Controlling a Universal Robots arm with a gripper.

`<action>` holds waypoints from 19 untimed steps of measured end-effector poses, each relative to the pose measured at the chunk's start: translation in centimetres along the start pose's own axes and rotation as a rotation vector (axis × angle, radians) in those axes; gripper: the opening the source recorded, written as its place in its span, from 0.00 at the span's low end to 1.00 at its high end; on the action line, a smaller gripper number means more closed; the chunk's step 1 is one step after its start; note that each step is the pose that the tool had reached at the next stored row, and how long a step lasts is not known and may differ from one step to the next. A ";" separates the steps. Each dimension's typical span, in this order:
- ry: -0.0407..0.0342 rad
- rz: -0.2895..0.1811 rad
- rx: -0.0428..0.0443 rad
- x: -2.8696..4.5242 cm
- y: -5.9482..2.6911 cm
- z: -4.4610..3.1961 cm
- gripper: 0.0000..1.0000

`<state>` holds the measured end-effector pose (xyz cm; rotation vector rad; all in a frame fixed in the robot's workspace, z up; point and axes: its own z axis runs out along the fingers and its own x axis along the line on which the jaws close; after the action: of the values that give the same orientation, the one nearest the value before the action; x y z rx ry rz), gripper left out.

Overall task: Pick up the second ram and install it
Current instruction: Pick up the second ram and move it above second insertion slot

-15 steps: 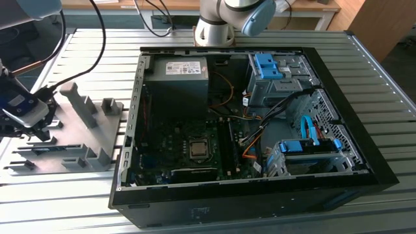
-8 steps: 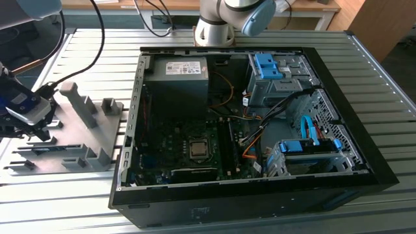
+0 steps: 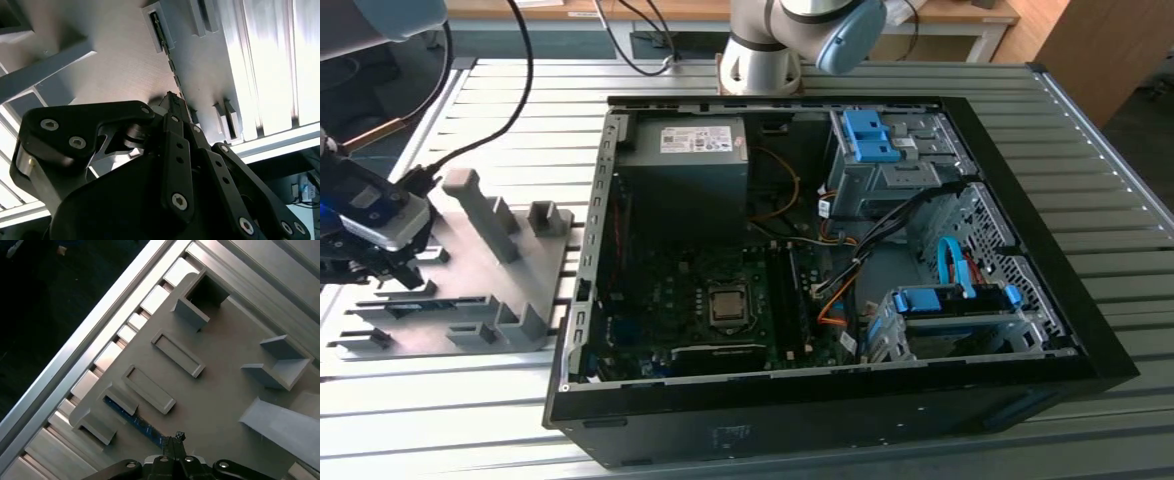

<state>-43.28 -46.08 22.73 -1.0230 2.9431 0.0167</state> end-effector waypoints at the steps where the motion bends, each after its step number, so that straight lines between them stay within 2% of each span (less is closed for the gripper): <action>1: 0.0000 -0.009 -0.0002 0.00 0.00 0.00 0.10; 19: 0.0004 -0.176 -0.0049 0.00 0.00 0.00 0.10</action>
<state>-43.28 -46.08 22.73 -1.2778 2.8429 0.0201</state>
